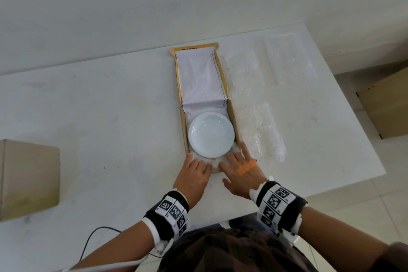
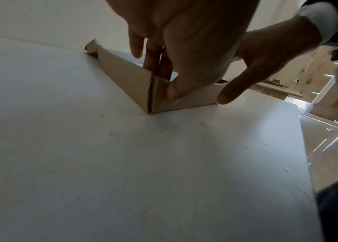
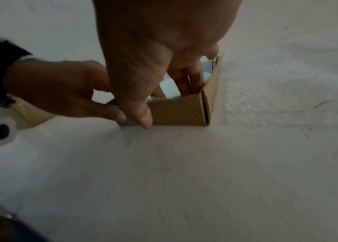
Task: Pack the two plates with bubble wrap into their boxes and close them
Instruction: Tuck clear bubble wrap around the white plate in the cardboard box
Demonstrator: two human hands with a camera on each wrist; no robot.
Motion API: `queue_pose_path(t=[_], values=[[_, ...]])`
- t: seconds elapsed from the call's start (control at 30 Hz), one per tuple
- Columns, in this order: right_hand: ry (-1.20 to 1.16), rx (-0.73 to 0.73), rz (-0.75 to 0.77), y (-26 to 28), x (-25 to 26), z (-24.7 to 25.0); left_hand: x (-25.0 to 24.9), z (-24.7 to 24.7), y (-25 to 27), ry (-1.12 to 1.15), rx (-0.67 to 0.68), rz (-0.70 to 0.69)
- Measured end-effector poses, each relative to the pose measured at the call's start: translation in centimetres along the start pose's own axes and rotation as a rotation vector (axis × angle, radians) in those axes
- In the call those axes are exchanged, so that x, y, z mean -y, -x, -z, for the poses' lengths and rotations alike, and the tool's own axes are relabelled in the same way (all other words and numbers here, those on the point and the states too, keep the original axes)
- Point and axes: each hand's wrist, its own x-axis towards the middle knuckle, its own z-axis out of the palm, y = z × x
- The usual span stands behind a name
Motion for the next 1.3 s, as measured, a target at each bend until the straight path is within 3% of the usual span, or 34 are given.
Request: queue_pose_path(t=[0.1, 0.33, 0.57, 0.67, 0.83, 1.0, 1.13, 1.23, 1.3], values=[[0.024, -0.098, 0.008, 0.2, -0.1, 0.1, -0.2, 0.1, -0.1, 0.017, 0.027, 0.047], [0.161, 0.190, -0.121, 0.6, -0.6, -0.5, -0.2, -0.3, -0.2, 0.017, 0.014, 0.055], [0.216, 0.267, -0.156, -0.6, 0.1, -0.7, -0.2, 0.1, -0.3, 0.047, 0.062, 0.074], [0.087, 0.221, -0.187, -0.5, 0.0, -0.7, -0.3, -0.1, -0.4, 0.062, 0.102, 0.102], [-0.107, -0.236, -0.091, 0.7, -1.5, -0.8, -0.9, 0.6, -1.0, 0.186, 0.225, 0.188], [-0.312, -0.299, -0.068, 2.2, -3.2, -1.0, -1.7, 1.4, -2.3, 0.256, -0.058, 0.269], [-0.444, -0.457, -0.176, 3.4, -5.5, -0.9, -3.0, 2.5, -3.9, 0.309, -0.286, 0.228], [-0.544, -0.474, -0.316, 4.0, -8.3, -0.9, -4.6, 3.6, -6.2, 0.284, -0.339, 0.214], [-0.658, -0.384, -0.474, 4.3, -10.3, -1.3, -6.0, 4.4, -7.9, 0.227, -0.283, 0.213]])
